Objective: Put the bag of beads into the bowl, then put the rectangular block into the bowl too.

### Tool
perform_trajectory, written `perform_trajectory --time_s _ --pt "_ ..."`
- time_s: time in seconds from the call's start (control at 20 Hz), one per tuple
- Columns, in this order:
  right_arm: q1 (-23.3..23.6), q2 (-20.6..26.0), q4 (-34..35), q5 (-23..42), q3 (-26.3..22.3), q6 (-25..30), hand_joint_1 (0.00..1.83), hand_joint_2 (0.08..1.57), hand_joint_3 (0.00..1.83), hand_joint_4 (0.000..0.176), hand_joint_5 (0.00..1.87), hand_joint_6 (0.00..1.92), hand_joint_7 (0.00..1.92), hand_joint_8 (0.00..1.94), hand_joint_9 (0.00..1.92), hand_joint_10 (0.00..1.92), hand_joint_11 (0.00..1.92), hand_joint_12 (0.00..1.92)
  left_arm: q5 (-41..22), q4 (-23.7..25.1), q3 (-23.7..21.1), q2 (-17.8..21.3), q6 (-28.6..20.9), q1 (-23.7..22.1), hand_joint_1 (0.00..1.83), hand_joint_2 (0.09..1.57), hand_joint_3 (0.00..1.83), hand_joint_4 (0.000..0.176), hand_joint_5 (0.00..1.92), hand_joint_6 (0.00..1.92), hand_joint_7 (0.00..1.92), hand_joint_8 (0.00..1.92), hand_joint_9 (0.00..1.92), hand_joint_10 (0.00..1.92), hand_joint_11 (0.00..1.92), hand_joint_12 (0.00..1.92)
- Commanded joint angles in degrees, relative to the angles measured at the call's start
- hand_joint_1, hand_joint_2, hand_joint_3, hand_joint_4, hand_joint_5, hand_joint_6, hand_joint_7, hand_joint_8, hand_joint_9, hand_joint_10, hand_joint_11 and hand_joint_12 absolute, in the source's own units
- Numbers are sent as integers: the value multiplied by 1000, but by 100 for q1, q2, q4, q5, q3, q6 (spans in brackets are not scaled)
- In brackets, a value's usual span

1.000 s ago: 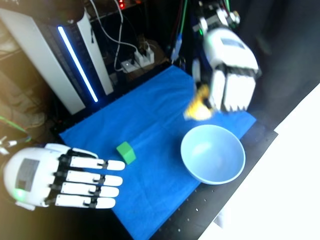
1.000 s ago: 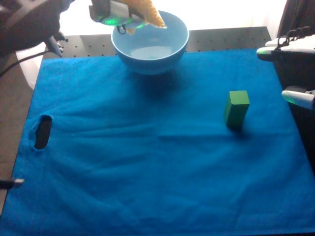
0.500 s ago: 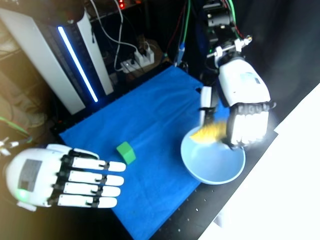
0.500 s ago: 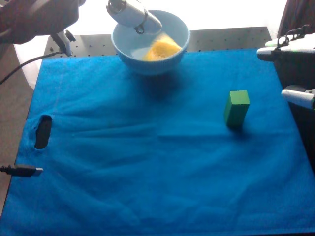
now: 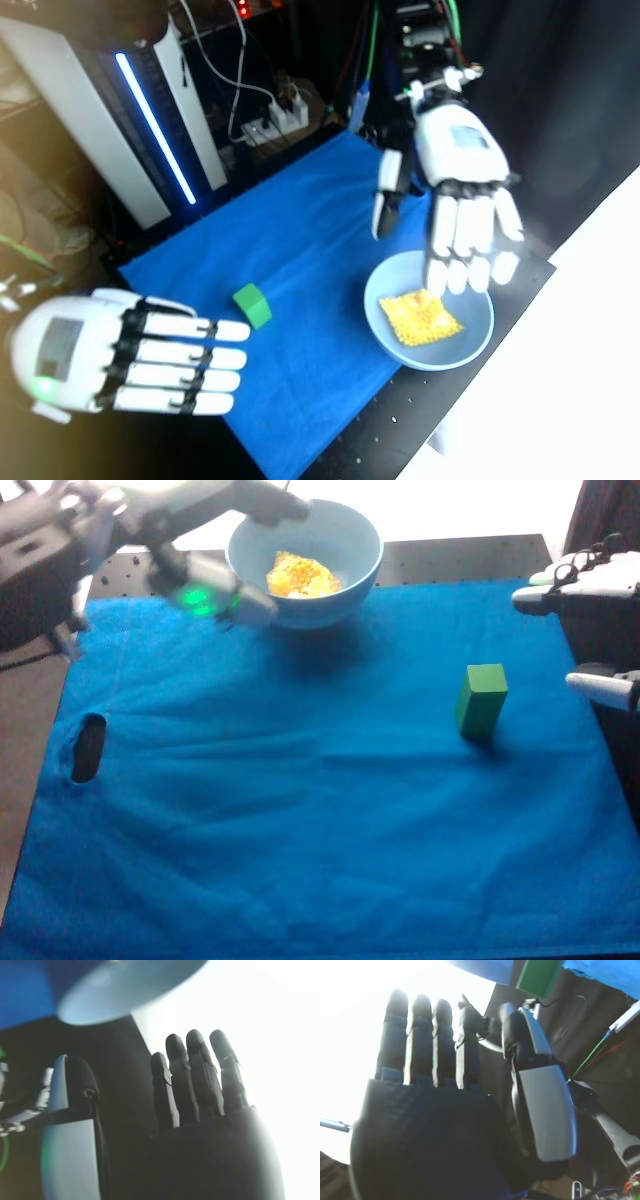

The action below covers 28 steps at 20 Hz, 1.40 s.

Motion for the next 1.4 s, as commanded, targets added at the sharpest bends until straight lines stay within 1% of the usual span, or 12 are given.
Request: perform_trajectory --time_s 0.0,0.1,0.25,0.3,0.4,0.65,0.7,0.75,0.95,1.1,1.15,1.35 --pt "76 29 179 717 -10 23 845 1283 0 42 424 0 370 0 323 0 253 146 -1088 -33 -96 136 -12 -3 846 997 0 136 377 1 427 0 348 0 0 749" --pt "90 31 174 786 -65 23 814 1272 0 22 423 0 380 3 340 5 286 157 -1701 -88 -661 743 -206 532 791 978 0 147 324 0 344 0 296 0 0 781" --pt "121 27 164 786 -102 23 822 1269 0 24 423 0 377 0 332 0 275 147 -2304 -102 -1044 1197 -714 1156 865 957 0 122 323 2 300 0 238 0 0 636" --pt "124 24 160 784 -114 23 986 1214 0 0 429 1 374 0 319 1 257 135 -2504 -102 -1112 1277 -936 1338 853 1004 5 75 292 1 266 3 217 4 0 622" --pt "139 18 112 780 -121 23 1020 1123 0 8 422 2 352 6 282 5 242 131 -2900 -265 -1305 1396 -1036 1703 787 993 0 51 277 0 288 3 223 2 0 654" --pt "270 -52 9 634 -85 23 889 1042 0 26 437 1 359 1 336 5 339 145 -3763 -982 -1621 1405 -1038 2596 792 992 0 72 264 0 291 0 203 0 0 737" --pt "332 -72 -60 547 -71 23 925 1024 0 42 435 0 285 0 248 0 276 117 -3901 -1090 -1685 1420 -1042 2750 813 1025 14 38 238 0 283 0 201 0 0 739" --pt "396 -94 -135 462 -58 23 912 1018 0 47 437 1 270 0 230 0 268 114 -4018 -1181 -1742 1437 -1043 2890 808 1030 14 34 219 0 254 0 188 0 0 739" --pt "593 -240 -372 235 14 23 885 973 0 6 502 4 404 4 356 10 354 210 -4344 -1395 -1886 1450 -1105 3230 806 987 0 27 149 2 172 1 133 1 0 472" --pt "730 -401 -553 11 121 23 874 966 6 0 507 0 405 0 358 0 259 368 -4359 -1419 -1896 1426 -1106 3255 808 988 0 22 146 0 176 2 135 1 0 466" --pt "755 -445 -594 -25 157 23 876 963 2 14 518 0 407 0 349 1 100 679 -4360 -1419 -1896 1418 -1107 3255 810 989 0 21 143 0 175 2 132 0 0 465" --pt "795 -534 -620 -73 237 23 867 975 1 54 509 0 408 1 340 1 1 822 -4410 -1419 -1897 1420 -1111 3255 791 995 0 41 161 4 163 0 120 1 0 503"
